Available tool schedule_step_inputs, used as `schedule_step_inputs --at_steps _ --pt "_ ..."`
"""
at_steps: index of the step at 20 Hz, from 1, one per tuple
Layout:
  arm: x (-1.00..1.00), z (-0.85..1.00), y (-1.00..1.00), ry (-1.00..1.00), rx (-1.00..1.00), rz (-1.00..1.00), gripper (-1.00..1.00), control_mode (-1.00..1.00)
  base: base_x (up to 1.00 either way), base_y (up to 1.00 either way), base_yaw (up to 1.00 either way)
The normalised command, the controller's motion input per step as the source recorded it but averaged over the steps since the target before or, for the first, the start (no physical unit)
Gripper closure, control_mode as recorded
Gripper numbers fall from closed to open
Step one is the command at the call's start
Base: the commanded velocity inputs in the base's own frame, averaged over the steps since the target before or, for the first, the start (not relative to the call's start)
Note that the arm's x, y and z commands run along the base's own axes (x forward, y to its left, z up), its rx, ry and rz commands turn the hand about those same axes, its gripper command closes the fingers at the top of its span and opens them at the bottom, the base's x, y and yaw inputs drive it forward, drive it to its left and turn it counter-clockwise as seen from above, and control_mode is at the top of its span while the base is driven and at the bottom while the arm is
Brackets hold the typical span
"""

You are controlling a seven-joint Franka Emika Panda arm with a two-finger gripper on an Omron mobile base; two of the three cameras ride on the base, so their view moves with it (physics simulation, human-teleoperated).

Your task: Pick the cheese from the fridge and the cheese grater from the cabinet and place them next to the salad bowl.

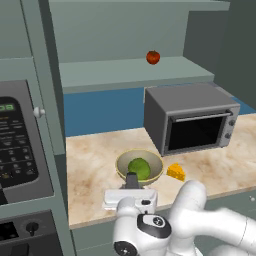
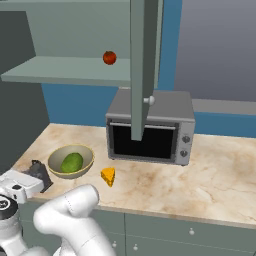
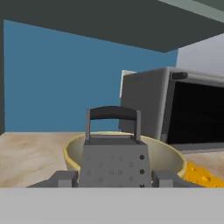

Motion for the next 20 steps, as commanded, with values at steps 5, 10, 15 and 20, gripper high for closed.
schedule_step_inputs --at_steps 5,10,15,20 --pt "0.27 -0.41 -0.02 -0.01 0.00 0.00 1.00 -1.00 0.00 0.00 0.00" --pt "0.25 -0.43 0.00 0.00 0.00 0.00 1.00 -1.00 0.00 0.00 0.00" --pt "0.29 -0.31 0.00 0.00 0.00 -0.01 1.00 -1.00 0.00 0.00 0.00" --pt "0.13 -0.28 0.00 0.00 0.00 -0.01 1.00 -1.00 0.00 0.00 0.00"
